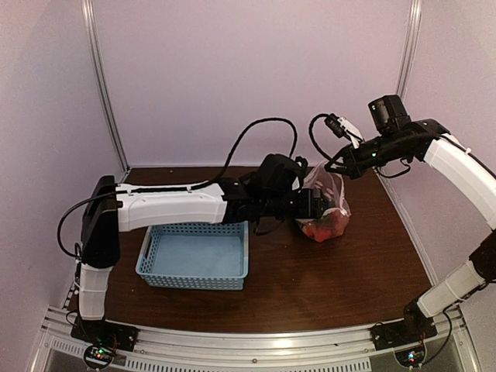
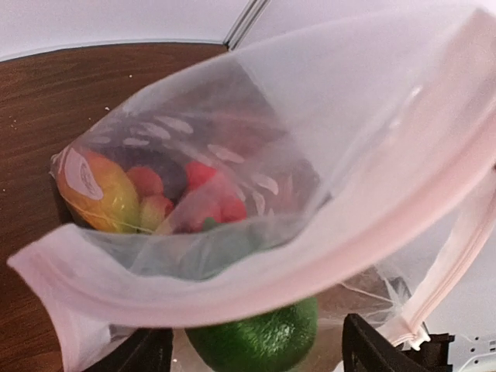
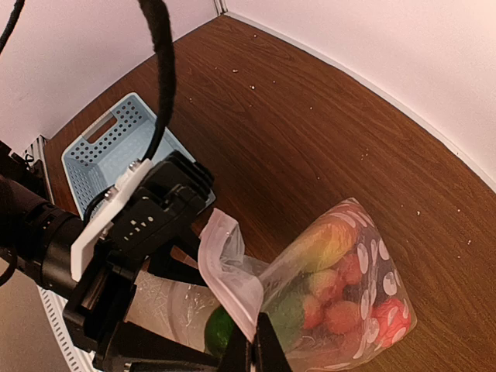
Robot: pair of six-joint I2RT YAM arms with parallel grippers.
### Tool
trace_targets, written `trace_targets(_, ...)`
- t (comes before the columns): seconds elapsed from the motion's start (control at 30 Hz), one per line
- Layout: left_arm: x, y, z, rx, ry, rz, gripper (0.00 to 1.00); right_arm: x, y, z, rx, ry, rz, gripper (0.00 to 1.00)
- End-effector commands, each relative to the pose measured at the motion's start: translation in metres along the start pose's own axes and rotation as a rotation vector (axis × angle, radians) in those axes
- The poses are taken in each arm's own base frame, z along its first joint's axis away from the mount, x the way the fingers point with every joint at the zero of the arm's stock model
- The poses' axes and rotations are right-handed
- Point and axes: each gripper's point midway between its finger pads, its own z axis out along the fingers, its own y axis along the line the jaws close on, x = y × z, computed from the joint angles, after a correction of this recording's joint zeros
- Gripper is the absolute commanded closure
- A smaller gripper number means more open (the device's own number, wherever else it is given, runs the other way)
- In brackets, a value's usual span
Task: Place the food in the zip-top bag and seal the zipper
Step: Place the fake fruit in the zipper food storage bag.
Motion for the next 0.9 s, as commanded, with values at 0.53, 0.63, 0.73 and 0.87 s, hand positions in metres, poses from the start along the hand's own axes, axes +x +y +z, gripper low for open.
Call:
trace_targets(0.53,-0.017,-0.043,-0.129,0.259,-0.085,0.338,0.23,-0.003,0.007,-0.006,-0.009,-0.026,-0.042,1.00)
trace_targets(0.63,-0.008,-0.008,-0.136,0.103,-0.053,0.332,0.23,0.003,0.008,-0.006,-0.015,-0.015,-0.050,1.00)
trace_targets(0.73,0.007,0.014,-0.139,0.039,-0.014,0.374,0.26,0.010,0.017,-0.007,-0.058,0.004,-0.068,1.00)
trace_targets(0.87,0.026,0.042,-0.148,-0.022,-0.013,0.552,0.32,0.020,0.036,-0.016,-0.146,0.036,-0.117,1.00)
